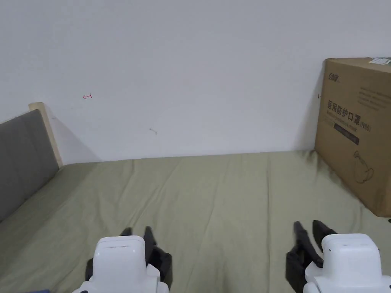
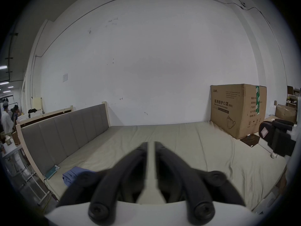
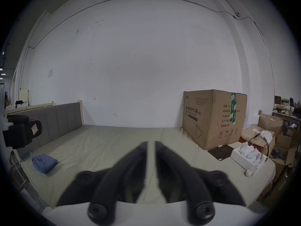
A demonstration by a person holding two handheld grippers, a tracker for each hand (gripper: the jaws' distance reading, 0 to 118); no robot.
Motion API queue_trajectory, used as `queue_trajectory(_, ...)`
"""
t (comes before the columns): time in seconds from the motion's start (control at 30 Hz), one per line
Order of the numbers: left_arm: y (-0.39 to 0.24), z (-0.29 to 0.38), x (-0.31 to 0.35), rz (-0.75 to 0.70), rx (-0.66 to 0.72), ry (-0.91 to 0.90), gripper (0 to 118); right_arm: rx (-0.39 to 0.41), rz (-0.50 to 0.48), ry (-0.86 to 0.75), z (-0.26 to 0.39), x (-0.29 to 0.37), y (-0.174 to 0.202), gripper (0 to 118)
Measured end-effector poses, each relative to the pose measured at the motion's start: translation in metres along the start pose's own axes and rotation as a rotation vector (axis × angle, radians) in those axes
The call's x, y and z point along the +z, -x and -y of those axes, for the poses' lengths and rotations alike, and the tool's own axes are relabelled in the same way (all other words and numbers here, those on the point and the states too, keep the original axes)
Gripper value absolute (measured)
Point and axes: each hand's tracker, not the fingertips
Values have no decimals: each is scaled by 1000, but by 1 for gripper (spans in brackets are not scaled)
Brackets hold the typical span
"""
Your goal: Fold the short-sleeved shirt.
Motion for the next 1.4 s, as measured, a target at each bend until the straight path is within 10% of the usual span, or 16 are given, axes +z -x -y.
queue_trajectory(0.07, 2, 0, -2, 0, 1, 9, 95, -3, -10, 9, 1, -2, 0, 89)
queue_trajectory(0.23, 1, 0, 0, -3, -3, -1, 111, 4, -2, 2, 2, -1, 1, 117)
queue_trajectory(1.4, -6, -5, -8, 19, -33, 57, 117, -17, 21, 13, 7, -5, -5, 118)
